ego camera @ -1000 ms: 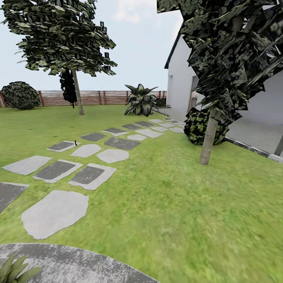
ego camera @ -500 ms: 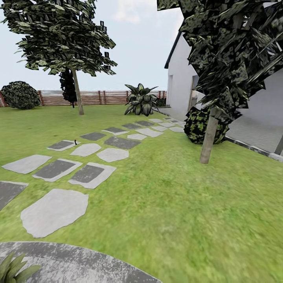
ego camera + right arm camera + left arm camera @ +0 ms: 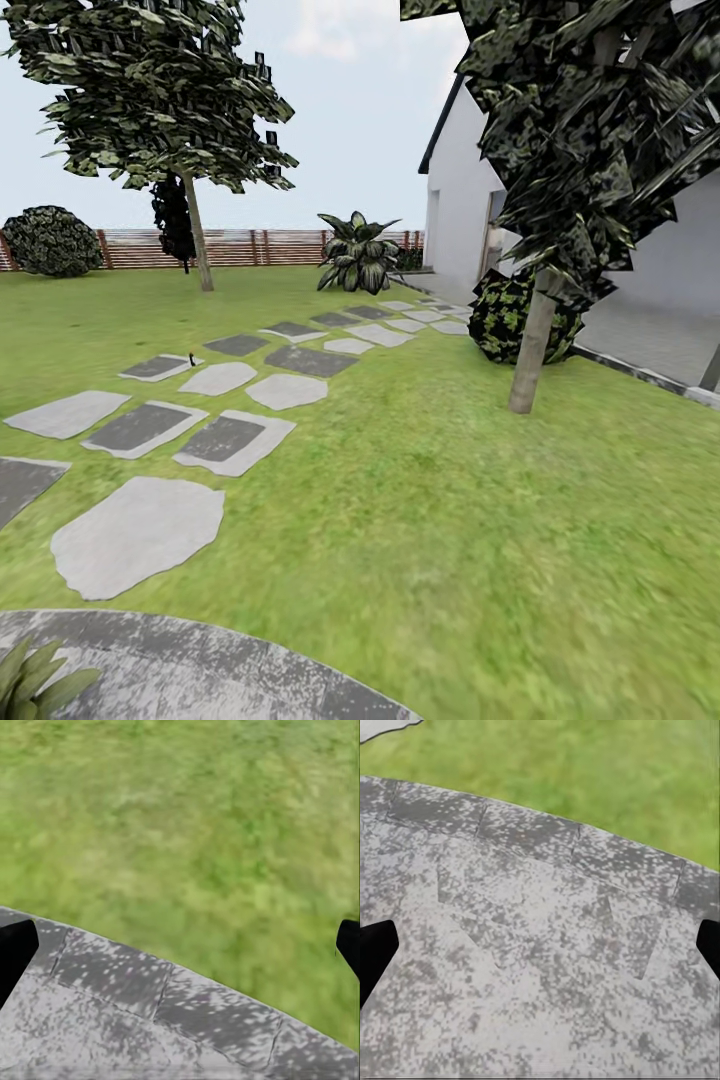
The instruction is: Pick up the pesticide atomizer in the garden and spray insectifuge to fully cover both potted plants in the garden.
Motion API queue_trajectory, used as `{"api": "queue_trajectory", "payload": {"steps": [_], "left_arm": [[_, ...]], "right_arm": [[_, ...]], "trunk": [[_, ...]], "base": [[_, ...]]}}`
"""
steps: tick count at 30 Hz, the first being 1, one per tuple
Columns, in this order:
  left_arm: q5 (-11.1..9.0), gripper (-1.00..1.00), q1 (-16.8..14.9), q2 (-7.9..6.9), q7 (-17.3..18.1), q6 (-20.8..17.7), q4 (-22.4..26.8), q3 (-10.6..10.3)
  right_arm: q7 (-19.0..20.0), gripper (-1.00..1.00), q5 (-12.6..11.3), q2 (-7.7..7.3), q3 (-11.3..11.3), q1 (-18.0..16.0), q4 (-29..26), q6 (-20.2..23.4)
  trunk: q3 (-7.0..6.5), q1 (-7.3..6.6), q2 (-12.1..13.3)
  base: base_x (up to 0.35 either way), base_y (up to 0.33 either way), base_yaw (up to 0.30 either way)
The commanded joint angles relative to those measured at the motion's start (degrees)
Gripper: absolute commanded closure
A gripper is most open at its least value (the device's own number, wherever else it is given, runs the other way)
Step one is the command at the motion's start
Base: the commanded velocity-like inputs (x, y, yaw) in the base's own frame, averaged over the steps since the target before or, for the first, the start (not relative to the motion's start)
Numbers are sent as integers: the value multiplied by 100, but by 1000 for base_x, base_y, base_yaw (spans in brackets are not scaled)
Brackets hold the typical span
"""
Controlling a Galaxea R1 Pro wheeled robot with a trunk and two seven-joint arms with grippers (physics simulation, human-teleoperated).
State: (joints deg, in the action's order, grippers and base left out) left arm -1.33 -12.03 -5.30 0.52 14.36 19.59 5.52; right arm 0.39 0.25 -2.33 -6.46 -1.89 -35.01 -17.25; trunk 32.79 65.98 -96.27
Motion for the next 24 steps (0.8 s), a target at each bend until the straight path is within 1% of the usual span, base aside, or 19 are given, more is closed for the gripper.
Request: {"api": "queue_trajectory", "payload": {"steps": [1,5,9,11,14,16,19,24], "left_arm": [[-16,-100,-3,-2,6,25,-23,7],[-16,-100,-8,-2,3,44,-142,0],[-13,-100,-10,-11,-2,48,-191,1],[-3,-100,-8,-13,-6,49,-200,1],[3,-100,-8,-21,-18,49,-201,3],[5,-100,-9,-22,-25,49,-202,2],[3,-100,-10,-23,-31,50,-201,3],[3,-100,-10,-23,-40,50,-201,7]], "right_arm": [[2,-100,3,2,-8,-4,47,-19],[10,-100,4,4,1,-5,232,-23],[11,-100,13,9,16,-4,270,-60],[6,-100,81,12,20,-6,281,-139],[-19,-100,357,13,10,-6,295,-243],[-24,-100,432,13,-2,-7,311,-256],[-38,-100,484,7,-20,-6,328,-264],[-33,-100,489,12,-34,-5,335,-257]], "trunk": [[24,22,-44],[96,110,-205],[168,198,-365],[203,242,-445],[257,308,-566],[293,351,-646],[347,417,-766],[437,527,-967]], "base": [[0,0,0],[0,0,0],[0,0,0],[0,0,0],[0,0,0],[0,0,0],[0,0,0],[0,0,0]]}}
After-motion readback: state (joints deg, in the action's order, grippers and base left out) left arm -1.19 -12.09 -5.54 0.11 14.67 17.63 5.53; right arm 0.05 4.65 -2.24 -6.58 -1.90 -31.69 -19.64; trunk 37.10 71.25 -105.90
